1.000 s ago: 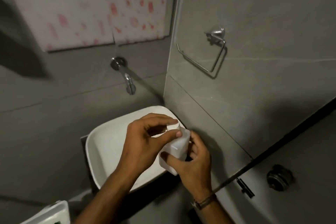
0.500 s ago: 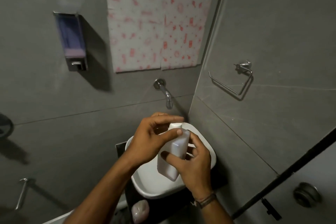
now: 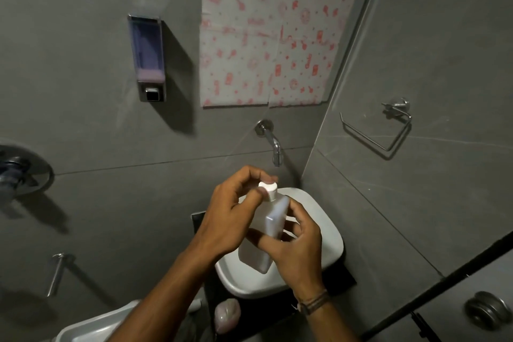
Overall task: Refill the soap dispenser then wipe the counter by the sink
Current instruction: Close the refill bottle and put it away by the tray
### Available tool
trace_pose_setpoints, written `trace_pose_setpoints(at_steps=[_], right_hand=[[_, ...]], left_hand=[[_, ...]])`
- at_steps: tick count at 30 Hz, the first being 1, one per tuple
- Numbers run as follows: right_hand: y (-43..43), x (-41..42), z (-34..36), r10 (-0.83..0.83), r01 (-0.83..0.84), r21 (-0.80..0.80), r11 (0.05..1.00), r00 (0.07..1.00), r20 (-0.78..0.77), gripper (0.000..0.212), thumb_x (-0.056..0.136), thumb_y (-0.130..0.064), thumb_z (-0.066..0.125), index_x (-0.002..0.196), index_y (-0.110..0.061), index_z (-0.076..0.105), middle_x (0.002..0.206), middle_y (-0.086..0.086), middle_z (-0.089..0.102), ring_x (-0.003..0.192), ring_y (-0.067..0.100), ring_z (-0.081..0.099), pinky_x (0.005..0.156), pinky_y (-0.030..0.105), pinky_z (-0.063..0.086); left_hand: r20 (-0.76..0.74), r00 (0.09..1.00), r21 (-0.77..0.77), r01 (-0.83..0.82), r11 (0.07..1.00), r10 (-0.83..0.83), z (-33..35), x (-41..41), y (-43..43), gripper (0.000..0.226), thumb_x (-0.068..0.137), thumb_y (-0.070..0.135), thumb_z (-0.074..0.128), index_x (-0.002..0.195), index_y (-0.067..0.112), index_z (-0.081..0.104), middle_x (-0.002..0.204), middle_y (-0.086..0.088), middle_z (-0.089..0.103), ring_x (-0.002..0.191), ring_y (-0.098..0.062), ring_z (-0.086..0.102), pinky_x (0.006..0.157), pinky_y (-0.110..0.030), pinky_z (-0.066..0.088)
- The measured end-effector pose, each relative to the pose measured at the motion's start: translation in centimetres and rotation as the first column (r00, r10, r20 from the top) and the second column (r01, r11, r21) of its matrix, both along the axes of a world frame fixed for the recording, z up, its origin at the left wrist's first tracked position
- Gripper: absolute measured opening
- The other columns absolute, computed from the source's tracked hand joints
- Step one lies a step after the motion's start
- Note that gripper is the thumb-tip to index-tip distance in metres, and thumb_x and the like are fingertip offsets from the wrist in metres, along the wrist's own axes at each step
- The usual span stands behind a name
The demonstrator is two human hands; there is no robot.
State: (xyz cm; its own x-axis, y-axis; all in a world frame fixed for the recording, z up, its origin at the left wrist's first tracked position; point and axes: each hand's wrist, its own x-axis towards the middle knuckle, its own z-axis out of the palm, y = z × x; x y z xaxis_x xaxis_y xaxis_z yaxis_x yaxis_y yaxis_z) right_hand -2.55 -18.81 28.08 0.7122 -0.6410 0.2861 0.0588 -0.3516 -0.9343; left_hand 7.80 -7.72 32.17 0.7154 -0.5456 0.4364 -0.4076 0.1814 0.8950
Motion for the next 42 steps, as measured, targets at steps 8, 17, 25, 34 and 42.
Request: trace_pose_setpoints(at_steps=[8, 17, 25, 34, 42], right_hand=[[0.4, -0.1, 0.3, 0.023, -0.024, 0.007, 1.000, 0.999, 0.027, 0.075, 0.047, -0.049, 0.098, 0.116, -0.041, 0.068, 0.110, -0.013, 0.075, 0.096, 0.012, 0.075, 0.070, 0.033, 0.066], [0.9, -0.7, 0.3, 0.073, -0.074, 0.017, 0.997, 0.997, 0.033, 0.070, 0.049, -0.044, 0.096, 0.114, -0.042, 0.068, 0.111, -0.015, 0.076, 0.098, 0.013, 0.074, 0.074, 0.042, 0.067], [1.2, -1.0, 0.1, 0.134, -0.135, 0.023, 0.991, 0.991, 0.027, 0.071, 0.051, -0.046, 0.096, 0.115, -0.050, 0.066, 0.115, -0.020, 0.074, 0.104, 0.009, 0.072, 0.077, 0.040, 0.067], [1.6, -1.1, -0.3, 0.154, -0.154, -0.001, 0.988, 0.988, 0.024, 0.069, 0.050, -0.047, 0.095, 0.111, -0.060, 0.064, 0.112, -0.027, 0.072, 0.104, 0.004, 0.071, 0.076, 0.034, 0.066], [1.5, -1.1, -0.2, 0.163, -0.162, -0.022, 0.987, 0.986, 0.025, 0.074, 0.051, -0.056, 0.095, 0.119, -0.052, 0.064, 0.117, -0.023, 0.072, 0.107, 0.006, 0.071, 0.076, 0.034, 0.067]], left_hand=[[-0.031, 0.999, -0.010, 0.027, 1.000, -0.027, -0.4, -0.6, 0.4, 0.021, 0.098, 0.018, 0.060, 0.107, 0.033, 0.073, 0.120, 0.009, 0.077, 0.117, -0.018, 0.073, 0.100, -0.052, 0.059], [-0.057, 0.998, -0.029, 0.007, 1.000, -0.008, -1.0, -1.5, 0.9, 0.021, 0.100, 0.022, 0.058, 0.110, 0.034, 0.071, 0.122, 0.009, 0.076, 0.118, -0.018, 0.071, 0.098, -0.042, 0.057], [-0.020, 0.999, 0.001, -0.050, 0.999, 0.050, -1.2, -2.0, 1.8, 0.025, 0.099, 0.023, 0.062, 0.113, 0.041, 0.074, 0.121, 0.011, 0.076, 0.118, -0.016, 0.072, 0.103, -0.053, 0.057], [-0.071, 0.996, -0.003, -0.052, 0.999, 0.052, -1.1, -2.3, 2.8, 0.026, 0.100, 0.023, 0.064, 0.115, 0.041, 0.075, 0.119, 0.011, 0.075, 0.117, -0.018, 0.072, 0.104, -0.053, 0.057], [0.024, 0.996, 0.018, -0.085, 0.996, 0.085, -1.5, -2.2, 2.6, 0.020, 0.096, 0.031, 0.074, 0.113, 0.041, 0.075, 0.118, 0.015, 0.072, 0.118, -0.014, 0.070, 0.105, -0.054, 0.055]])
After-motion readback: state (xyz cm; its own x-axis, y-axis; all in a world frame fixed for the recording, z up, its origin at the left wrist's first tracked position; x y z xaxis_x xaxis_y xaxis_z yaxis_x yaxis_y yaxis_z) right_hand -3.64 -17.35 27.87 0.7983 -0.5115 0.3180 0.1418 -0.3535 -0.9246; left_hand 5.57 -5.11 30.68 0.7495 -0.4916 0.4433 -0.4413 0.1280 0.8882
